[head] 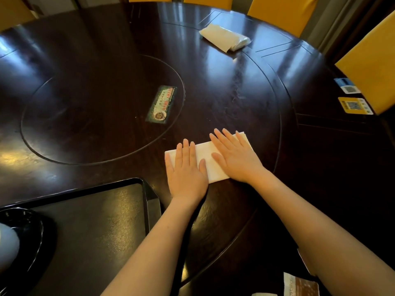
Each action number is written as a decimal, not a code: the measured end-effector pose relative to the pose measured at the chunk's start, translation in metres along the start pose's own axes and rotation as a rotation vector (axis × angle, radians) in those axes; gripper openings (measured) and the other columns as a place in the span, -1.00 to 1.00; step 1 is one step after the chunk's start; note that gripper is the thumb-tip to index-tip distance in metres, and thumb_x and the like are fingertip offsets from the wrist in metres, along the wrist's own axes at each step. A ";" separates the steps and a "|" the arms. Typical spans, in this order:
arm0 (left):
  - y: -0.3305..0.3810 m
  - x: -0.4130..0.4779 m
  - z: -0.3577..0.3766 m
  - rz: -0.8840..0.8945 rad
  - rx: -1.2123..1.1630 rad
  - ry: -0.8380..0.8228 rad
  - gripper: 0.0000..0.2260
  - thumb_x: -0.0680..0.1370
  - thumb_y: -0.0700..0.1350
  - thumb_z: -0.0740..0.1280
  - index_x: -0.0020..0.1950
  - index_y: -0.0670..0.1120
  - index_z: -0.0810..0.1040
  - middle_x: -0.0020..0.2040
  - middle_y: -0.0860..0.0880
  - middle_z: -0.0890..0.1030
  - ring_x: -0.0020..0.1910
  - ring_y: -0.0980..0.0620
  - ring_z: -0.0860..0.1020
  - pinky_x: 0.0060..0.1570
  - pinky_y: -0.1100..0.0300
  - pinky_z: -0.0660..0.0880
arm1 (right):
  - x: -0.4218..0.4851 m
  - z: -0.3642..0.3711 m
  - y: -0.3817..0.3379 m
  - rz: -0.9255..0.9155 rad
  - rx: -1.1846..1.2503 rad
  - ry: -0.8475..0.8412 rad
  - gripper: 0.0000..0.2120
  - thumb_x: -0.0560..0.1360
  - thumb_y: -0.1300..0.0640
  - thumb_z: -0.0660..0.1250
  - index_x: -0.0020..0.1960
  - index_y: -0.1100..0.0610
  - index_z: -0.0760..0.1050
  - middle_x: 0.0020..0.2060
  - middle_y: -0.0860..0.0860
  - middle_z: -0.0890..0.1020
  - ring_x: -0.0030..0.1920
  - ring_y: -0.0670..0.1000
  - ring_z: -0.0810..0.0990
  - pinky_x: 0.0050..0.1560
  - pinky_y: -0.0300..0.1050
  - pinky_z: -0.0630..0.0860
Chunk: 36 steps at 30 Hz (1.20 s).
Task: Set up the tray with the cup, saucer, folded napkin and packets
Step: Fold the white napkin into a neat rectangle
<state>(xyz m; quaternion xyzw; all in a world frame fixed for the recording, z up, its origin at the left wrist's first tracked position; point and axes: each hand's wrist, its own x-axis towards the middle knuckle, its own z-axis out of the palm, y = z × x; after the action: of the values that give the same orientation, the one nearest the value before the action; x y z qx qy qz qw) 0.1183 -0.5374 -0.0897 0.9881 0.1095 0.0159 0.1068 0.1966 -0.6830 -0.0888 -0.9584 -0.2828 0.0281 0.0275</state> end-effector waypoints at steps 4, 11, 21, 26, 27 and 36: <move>-0.006 -0.005 -0.002 -0.088 -0.019 -0.036 -0.46 0.59 0.13 -0.16 0.52 -0.05 -0.16 0.57 -0.02 -0.13 0.53 0.03 -0.18 0.44 -0.16 -0.28 | -0.001 0.004 0.005 0.177 -0.038 0.051 -0.43 0.59 -0.13 -0.19 0.53 0.08 -0.10 0.55 -0.01 -0.01 0.54 -0.02 -0.11 0.48 0.10 -0.24; -0.004 -0.006 -0.018 -0.114 -0.152 -0.070 -0.48 0.62 0.02 -0.06 0.52 -0.09 -0.15 0.57 -0.06 -0.14 0.53 0.00 -0.18 0.48 -0.11 -0.22 | -0.006 -0.001 0.010 0.479 0.052 0.098 -0.43 0.61 -0.04 -0.10 0.52 0.14 -0.18 0.55 0.08 -0.10 0.54 0.07 -0.13 0.48 0.14 -0.19; -0.004 0.003 -0.068 -0.752 -0.935 0.010 -0.40 0.48 -0.19 0.26 0.48 -0.18 0.11 0.44 -0.20 0.26 0.41 -0.21 0.21 0.30 -0.07 0.29 | -0.015 -0.030 0.008 0.689 0.302 0.224 -0.61 0.53 0.09 0.24 0.28 0.27 0.32 0.25 0.21 0.40 0.25 0.21 0.37 0.19 0.04 0.37; -0.008 0.017 -0.084 -0.917 -1.289 -0.254 -0.65 0.44 -0.22 0.31 0.20 -0.26 0.44 0.08 -0.18 0.56 -0.03 -0.14 0.56 -0.04 -0.01 0.55 | -0.002 -0.050 0.025 0.877 0.614 -0.040 -0.51 0.45 0.20 0.32 0.34 0.29 0.30 0.27 0.21 0.43 0.18 0.21 0.50 -0.09 -0.07 0.43; -0.009 0.016 -0.087 -0.896 -1.303 -0.299 -0.74 0.45 -0.24 0.30 0.12 -0.26 0.47 -0.05 -0.15 0.57 -0.14 -0.10 0.55 -0.17 0.03 0.53 | -0.001 -0.053 0.027 0.881 0.615 -0.073 -0.51 0.44 0.20 0.33 0.33 0.29 0.32 0.25 0.21 0.47 0.17 0.21 0.51 -0.10 -0.08 0.43; -0.009 -0.008 -0.112 -0.509 -1.238 -0.191 -0.92 0.50 -0.21 0.29 -0.17 -0.05 0.47 0.02 -0.20 0.60 0.02 -0.17 0.58 0.01 -0.07 0.54 | -0.003 -0.051 0.029 0.876 0.880 -0.099 -0.58 0.42 0.21 0.34 0.24 0.30 0.42 0.08 0.17 0.53 0.09 0.16 0.51 -0.02 -0.01 0.47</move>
<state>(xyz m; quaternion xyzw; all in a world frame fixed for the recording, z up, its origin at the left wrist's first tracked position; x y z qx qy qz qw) 0.1019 -0.5072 0.0173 0.6852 0.2997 -0.0372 0.6628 0.2129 -0.7106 -0.0394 -0.8817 0.1739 0.1952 0.3928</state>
